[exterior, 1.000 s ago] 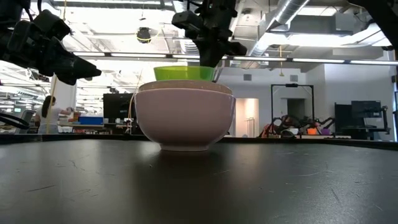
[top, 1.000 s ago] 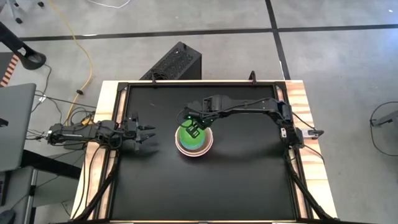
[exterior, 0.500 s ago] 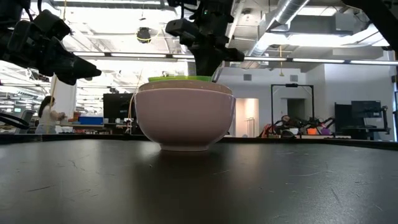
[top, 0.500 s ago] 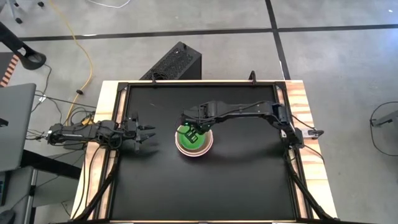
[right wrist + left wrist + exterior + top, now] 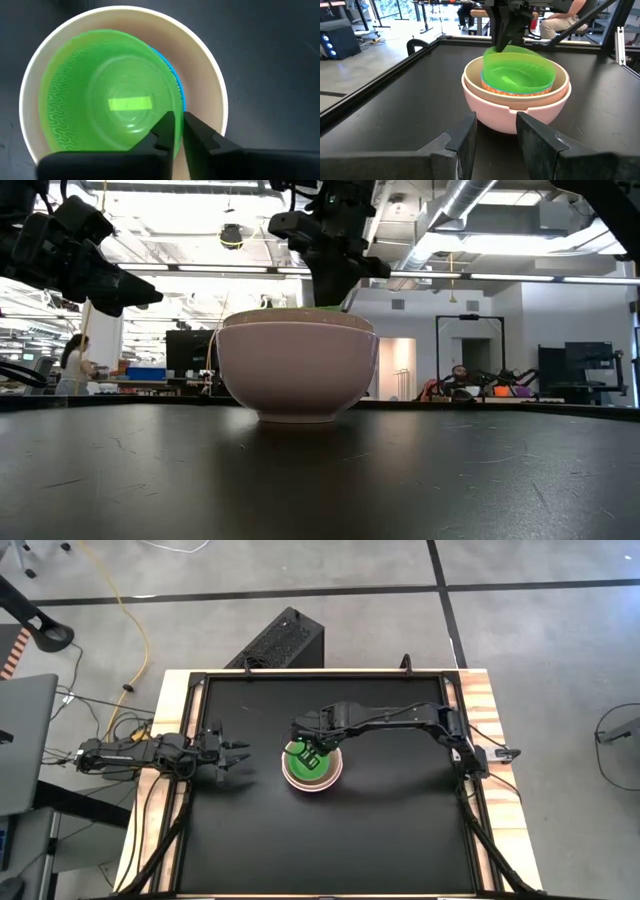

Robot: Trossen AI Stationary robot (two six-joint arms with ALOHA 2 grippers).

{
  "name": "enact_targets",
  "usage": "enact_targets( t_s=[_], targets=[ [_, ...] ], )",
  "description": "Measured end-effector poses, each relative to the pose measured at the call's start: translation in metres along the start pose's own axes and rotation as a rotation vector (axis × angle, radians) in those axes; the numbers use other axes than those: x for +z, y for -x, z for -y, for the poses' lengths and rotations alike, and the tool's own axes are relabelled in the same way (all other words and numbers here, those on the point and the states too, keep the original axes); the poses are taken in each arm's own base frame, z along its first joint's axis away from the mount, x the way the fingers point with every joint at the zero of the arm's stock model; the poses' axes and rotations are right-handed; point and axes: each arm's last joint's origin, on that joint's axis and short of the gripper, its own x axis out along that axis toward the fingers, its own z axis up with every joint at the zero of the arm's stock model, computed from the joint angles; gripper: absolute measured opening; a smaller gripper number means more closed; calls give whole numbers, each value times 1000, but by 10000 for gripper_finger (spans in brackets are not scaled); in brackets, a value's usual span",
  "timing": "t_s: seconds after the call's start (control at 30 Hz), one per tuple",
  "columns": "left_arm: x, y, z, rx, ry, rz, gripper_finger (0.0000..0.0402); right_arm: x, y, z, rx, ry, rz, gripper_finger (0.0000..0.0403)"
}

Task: Nest bowls inside each other
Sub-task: Stack the green bowl on the blue bowl, then return to Home Position

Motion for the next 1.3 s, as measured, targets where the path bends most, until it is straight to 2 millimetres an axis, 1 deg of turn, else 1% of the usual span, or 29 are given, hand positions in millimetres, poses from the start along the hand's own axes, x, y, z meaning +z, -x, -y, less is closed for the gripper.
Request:
enact_targets(
  t_s=[0.13, 0.27, 0.37, 0.5, 0.6, 0.77, 0.83, 0.9, 1.0, 1.07, 1.17, 1.3],
  targets=[
    [0, 0, 0, 0, 0, 0, 128, 0, 0, 0, 1, 32, 1, 100],
    [0, 0, 0, 0, 0, 0, 128, 0, 8, 2, 8, 56, 11, 141],
    [0, 0, 0, 0, 0, 0, 128, -2, 23, 7, -6, 58, -8, 163],
    [0, 0, 0, 0, 0, 0, 128, -10, 55, 11, 3, 76, 6, 175],
    [0, 0, 0, -1, 0, 0, 128, -24, 83, 10, -7, 163, 63, 172],
    [0, 0, 0, -1, 0, 0, 128, -56, 126, 14, -163, 291, 175, 154],
    [0, 0, 0, -1, 0, 0, 128, -72, 139, 18, -203, 333, 214, 145],
    [0, 0, 0, -1, 0, 0, 128, -90, 146, 24, -220, 389, 246, 135],
    [0, 0, 0, -1, 0, 0, 128, -115, 146, 33, -172, 433, 316, 122],
    [0, 0, 0, -1, 0, 0, 128, -131, 139, 42, -106, 454, 377, 114],
    [0, 0, 0, 0, 0, 0, 128, -153, 122, 62, 28, 460, 469, 107],
    [0, 0, 0, -1, 0, 0, 128, -176, 96, 91, 209, 439, 593, 100]
  ],
)
